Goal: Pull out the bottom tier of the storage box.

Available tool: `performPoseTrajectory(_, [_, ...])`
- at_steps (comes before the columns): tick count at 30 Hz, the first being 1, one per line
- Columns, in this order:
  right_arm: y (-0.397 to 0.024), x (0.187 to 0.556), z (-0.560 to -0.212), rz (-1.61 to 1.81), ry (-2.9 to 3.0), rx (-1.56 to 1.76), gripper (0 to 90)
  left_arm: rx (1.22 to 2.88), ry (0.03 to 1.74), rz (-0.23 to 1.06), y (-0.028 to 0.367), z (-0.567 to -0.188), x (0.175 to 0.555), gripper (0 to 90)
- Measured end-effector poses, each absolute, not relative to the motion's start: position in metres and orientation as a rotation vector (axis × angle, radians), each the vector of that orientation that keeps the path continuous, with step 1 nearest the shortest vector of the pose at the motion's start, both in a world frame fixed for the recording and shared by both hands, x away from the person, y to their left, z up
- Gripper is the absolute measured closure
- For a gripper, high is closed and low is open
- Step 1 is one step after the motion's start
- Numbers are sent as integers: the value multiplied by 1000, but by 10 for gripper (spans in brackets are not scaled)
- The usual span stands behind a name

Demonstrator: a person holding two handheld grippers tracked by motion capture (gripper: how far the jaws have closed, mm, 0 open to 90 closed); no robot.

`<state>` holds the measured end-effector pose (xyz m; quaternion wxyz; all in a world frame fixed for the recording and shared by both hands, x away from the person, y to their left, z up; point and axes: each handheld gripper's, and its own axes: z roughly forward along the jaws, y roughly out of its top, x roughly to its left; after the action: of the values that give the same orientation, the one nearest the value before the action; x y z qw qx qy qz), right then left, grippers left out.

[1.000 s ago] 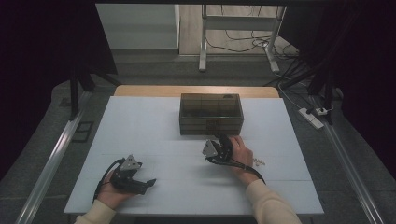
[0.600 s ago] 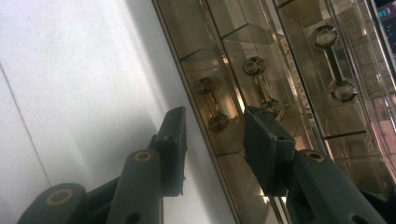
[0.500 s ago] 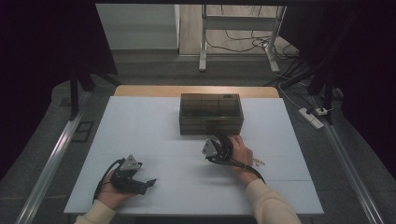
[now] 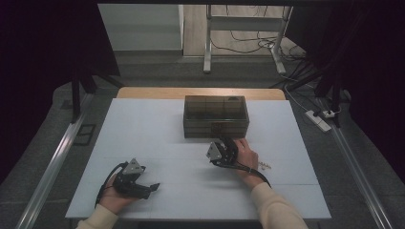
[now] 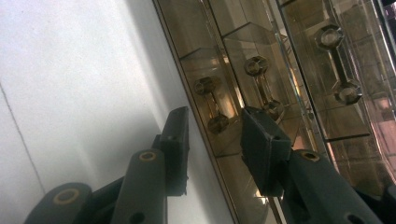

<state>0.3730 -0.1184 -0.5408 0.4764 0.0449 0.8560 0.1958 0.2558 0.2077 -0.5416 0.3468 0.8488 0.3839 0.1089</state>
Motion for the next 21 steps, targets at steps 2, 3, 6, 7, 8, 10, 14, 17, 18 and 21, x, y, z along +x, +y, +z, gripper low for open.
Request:
performPoseTrajectory(2, [-118,373,-540,475,2092,110,618,2203,996,282,208,-542,256,123])
performPoseTrajectory(3, [-118,373,-540,475,2101,108,619,2203,997,282,208,-542,256,123])
performPoseTrajectory(6, [-119,374,-541,468,2081,85,620,2204,997,281,208,-542,256,123])
performPoseTrajectory(7, [-119,374,-541,463,2079,85,620,2207,996,281,208,-542,256,124])
performPoseTrajectory(8, [-119,374,-541,469,2081,82,620,2205,997,280,207,-542,256,124])
performPoseTrajectory(10, [-119,375,-541,461,2082,82,623,2209,995,280,207,-542,256,124])
performPoseTrajectory(14, [-118,376,-542,461,2078,79,631,2210,995,278,207,-542,256,125])
performPoseTrajectory(17, [-117,376,-543,456,2076,68,637,2211,996,277,207,-543,256,125])
performPoseTrajectory(18, [-117,376,-544,452,2075,64,643,2212,995,277,207,-543,256,125])
performPoseTrajectory(21, [-116,377,-544,434,2070,59,650,2215,997,274,207,-543,256,126])
